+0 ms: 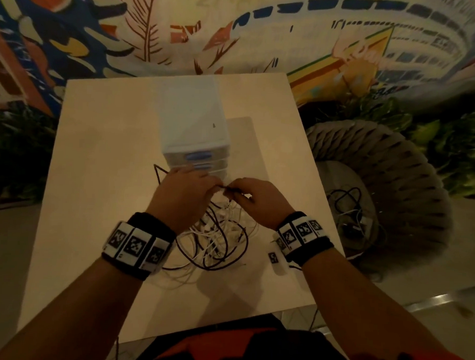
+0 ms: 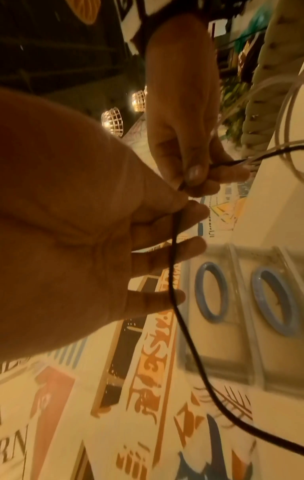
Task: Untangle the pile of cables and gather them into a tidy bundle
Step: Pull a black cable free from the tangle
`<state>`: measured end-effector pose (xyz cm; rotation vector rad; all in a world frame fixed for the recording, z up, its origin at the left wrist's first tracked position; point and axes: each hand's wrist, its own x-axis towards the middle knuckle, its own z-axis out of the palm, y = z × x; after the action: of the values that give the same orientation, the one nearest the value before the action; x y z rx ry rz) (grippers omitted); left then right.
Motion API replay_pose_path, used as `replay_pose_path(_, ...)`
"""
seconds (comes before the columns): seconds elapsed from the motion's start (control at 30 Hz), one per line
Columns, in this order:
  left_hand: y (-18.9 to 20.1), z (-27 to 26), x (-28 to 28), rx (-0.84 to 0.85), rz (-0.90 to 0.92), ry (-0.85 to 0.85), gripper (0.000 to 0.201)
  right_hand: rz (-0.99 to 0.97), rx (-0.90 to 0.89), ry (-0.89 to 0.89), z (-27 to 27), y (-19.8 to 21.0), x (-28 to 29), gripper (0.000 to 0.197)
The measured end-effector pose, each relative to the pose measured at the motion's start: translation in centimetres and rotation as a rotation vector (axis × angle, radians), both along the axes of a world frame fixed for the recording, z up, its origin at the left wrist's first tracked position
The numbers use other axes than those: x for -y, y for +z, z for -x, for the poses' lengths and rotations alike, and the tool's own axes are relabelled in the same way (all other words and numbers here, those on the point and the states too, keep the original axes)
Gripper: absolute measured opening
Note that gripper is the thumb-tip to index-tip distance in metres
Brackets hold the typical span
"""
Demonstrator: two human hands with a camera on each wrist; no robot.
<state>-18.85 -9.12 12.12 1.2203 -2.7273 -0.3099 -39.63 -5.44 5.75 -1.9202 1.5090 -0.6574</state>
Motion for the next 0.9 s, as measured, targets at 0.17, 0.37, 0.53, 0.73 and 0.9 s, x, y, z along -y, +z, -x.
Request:
replay_pose_path(0.17, 1.6, -1.5, 0.1, -0.182, 0.162, 0.072, 0.028, -0.173, -0.108, -0.064, 0.7, -2.3, -0.7, 0.027)
replay_pose_path(0.37, 2.0, -2.5, -1.3, -0.258, 0.162, 0.171, 0.024, 0.070, -0.059, -0.067, 0.3, -1.7, -0.7, 0.022)
replay_pose_path(0.53, 1.8, -3.8, -1.2, -0.236, 0.071, 0.256, 0.018, -0.026, 0.129, -0.198, 0.6, 0.2, -0.6, 0.023)
replay_pose_path(0.73, 0.8, -3.7, -1.6, -0.176, 0.008, 0.246, 0.016, -0.014, 0.113, -0.155, 0.5, 0.8, -1.3, 0.022)
replay_pose_path(0.9, 0.4, -4.2, -1.7, -0.154, 0.023, 0.258, 0.018, 0.036, 0.294, -0.275, 1.2, 0.7, -1.9, 0.018)
